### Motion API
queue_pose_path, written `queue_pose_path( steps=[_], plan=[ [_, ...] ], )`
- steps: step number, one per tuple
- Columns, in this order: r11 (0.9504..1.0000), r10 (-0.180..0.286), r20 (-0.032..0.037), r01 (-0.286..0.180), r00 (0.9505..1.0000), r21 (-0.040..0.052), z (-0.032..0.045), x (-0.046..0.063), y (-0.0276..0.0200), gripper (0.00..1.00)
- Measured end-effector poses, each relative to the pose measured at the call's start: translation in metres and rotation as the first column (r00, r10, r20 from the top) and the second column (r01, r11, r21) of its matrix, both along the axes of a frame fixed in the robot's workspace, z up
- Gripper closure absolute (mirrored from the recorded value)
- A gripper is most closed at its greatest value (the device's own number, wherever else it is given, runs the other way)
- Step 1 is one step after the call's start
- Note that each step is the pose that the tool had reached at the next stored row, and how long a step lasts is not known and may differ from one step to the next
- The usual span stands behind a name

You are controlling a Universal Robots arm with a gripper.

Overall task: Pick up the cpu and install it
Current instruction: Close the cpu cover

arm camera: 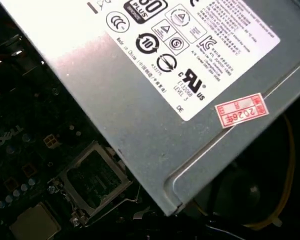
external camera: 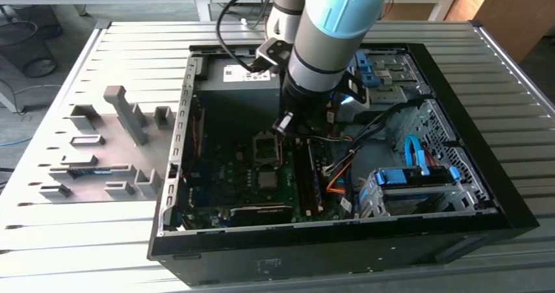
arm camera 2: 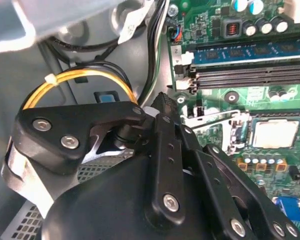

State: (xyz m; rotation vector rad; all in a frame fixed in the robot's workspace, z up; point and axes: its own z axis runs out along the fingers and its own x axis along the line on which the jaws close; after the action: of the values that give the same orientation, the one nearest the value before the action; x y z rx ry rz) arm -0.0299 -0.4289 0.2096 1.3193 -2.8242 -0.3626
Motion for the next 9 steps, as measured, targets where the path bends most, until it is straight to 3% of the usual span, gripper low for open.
queue_pose_path(
  steps=[4, 9],
  plan=[
    [0.9997, -0.013, -0.0001, 0.013, 0.9999, 0.0213, -0.0017, -0.0031, -0.0003, 0.9],
    [0.9981, -0.054, -0.0007, 0.054, 0.9985, 0.0301, -0.0053, -0.0032, -0.0007, 0.9]
  ],
)
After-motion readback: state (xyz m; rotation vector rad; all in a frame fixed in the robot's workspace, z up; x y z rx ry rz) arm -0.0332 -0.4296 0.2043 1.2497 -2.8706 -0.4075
